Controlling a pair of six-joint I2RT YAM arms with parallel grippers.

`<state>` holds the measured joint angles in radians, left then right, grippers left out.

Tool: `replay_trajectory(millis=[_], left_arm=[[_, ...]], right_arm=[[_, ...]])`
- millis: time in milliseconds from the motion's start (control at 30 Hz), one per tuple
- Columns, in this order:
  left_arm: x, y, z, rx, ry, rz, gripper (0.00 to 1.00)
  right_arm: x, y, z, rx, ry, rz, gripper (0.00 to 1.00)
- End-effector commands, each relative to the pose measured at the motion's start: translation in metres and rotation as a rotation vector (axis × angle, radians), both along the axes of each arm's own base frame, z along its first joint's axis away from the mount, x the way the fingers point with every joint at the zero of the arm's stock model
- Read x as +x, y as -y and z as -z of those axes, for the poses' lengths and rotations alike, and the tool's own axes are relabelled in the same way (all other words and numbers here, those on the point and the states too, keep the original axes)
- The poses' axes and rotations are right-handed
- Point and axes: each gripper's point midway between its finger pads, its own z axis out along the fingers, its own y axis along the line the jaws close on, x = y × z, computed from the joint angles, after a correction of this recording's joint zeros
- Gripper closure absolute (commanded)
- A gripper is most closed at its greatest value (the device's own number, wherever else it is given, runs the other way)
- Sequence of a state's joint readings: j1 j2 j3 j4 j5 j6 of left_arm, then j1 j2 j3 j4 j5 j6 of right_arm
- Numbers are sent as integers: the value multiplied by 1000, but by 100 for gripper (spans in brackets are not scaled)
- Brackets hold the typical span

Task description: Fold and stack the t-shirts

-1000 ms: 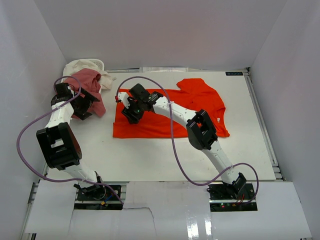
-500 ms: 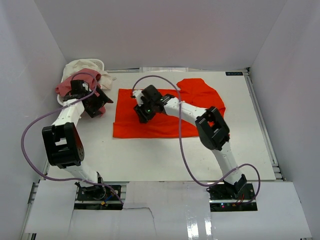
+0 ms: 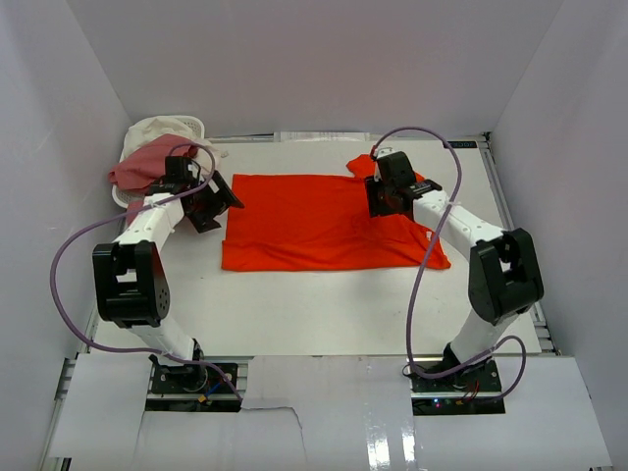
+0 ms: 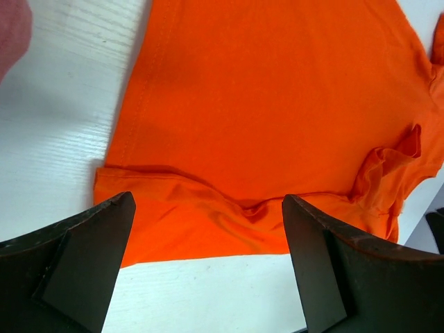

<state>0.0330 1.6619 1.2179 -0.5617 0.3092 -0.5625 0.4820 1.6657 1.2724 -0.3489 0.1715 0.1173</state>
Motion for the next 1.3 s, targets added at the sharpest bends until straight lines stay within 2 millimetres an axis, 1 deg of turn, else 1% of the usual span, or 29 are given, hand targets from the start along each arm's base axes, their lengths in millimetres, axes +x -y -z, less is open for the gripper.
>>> replay_trajectory(millis=[0, 33, 100, 133, 167, 200, 233, 267, 333, 400, 500, 567, 667, 767, 833, 933, 967, 1100, 1167, 1267], left_arm=[[5, 24, -4, -41, 19, -7, 2], [2, 26, 1, -47, 7, -18, 2], [6, 31, 4, -89, 11, -52, 2], [2, 32, 13, -105, -10, -66, 2], [0, 35, 16, -123, -18, -75, 2], [4, 40, 16, -150, -5, -90, 2], [2, 42, 23, -157, -21, -92, 2], [4, 44, 25, -160, -18, -95, 2], [5, 48, 32, -152, -32, -95, 2], [6, 50, 37, -145, -39, -93, 2], [9, 50, 42, -140, -42, -99, 2], [12, 51, 43, -137, -37, -96, 2], [16, 51, 43, -128, -30, -101, 2], [19, 52, 43, -127, -29, -106, 2], [19, 53, 43, -127, -30, -107, 2], [21, 52, 42, -119, -24, -112, 2], [21, 51, 42, -117, -23, -114, 2], [20, 49, 40, -104, -13, -115, 2], [20, 48, 40, -100, -14, -116, 2], [19, 47, 40, -94, -12, -115, 2]], right_arm=[[18, 12, 24, 9, -56, 33, 52], [32, 6, 25, 1, -60, 20, 52], [38, 0, 30, -3, -99, 6, 53], [50, -8, 30, 5, -98, -2, 53], [54, -11, 32, 8, -102, -6, 53], [58, -12, 32, 6, -106, -1, 53], [66, -14, 34, 5, -102, 4, 53], [70, -14, 35, 1, -99, 9, 53], [80, -5, 36, -37, -82, 57, 53], [87, 2, 37, -39, -76, 81, 53], [97, 22, 41, -40, -83, 130, 53], [100, 30, 42, -42, -82, 145, 53], [105, 47, 46, -40, -92, 169, 53], [108, 56, 52, -23, -111, 176, 55], [110, 55, 57, -8, -125, 166, 58], [113, 56, 66, -9, -141, 161, 59], [112, 54, 72, -12, -152, 156, 59], [110, 52, 82, -3, -176, 144, 60], [108, 48, 85, 8, -187, 131, 60], [105, 48, 90, 13, -197, 125, 60]])
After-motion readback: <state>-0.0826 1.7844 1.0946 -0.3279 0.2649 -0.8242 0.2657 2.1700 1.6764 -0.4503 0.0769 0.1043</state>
